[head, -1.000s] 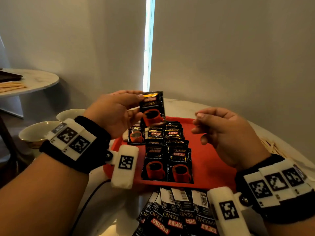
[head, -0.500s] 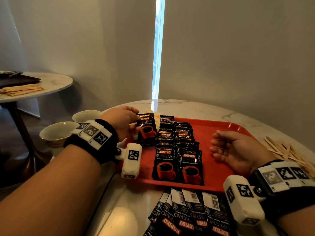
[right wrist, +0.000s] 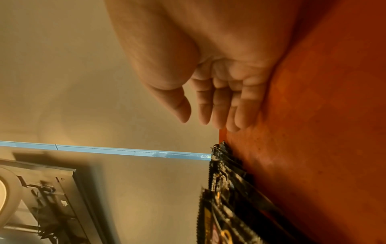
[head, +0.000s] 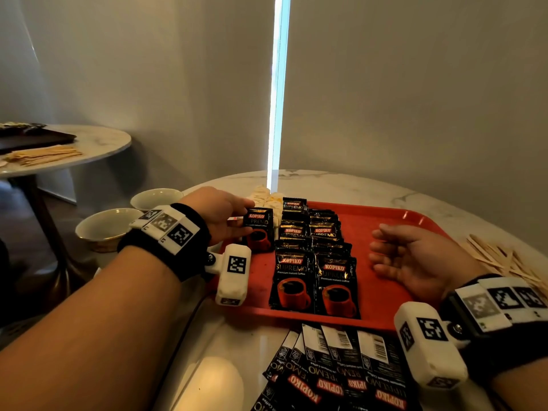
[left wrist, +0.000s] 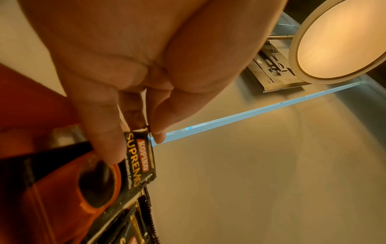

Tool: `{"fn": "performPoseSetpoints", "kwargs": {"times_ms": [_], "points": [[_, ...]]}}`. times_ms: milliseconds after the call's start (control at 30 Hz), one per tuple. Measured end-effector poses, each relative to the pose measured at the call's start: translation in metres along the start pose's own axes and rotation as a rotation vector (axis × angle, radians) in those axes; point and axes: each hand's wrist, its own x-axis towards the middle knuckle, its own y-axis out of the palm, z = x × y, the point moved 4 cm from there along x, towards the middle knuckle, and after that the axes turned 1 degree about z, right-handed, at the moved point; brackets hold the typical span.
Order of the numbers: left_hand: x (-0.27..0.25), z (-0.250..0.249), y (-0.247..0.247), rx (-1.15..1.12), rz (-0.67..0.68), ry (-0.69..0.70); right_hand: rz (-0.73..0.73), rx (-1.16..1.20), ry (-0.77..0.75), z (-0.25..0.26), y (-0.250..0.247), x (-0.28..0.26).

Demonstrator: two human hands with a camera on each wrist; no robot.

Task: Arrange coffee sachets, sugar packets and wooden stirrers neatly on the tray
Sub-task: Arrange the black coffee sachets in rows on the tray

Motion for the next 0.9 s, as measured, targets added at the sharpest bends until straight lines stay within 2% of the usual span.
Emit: {"fn": "performPoseSetpoints", "kwargs": {"times_ms": [467,900], "points": [[-0.0033,-0.0008,0.0004,0.065,-0.074,-0.010,0.015,-0.022,-0.005,0.0015,0.0004,-0.0022],[-0.0062,-0.0052,0.0037,0.077,-0.072,0.013,0.011,-0.029,0.000,0.0016,0.0011,-0.0029]]}}
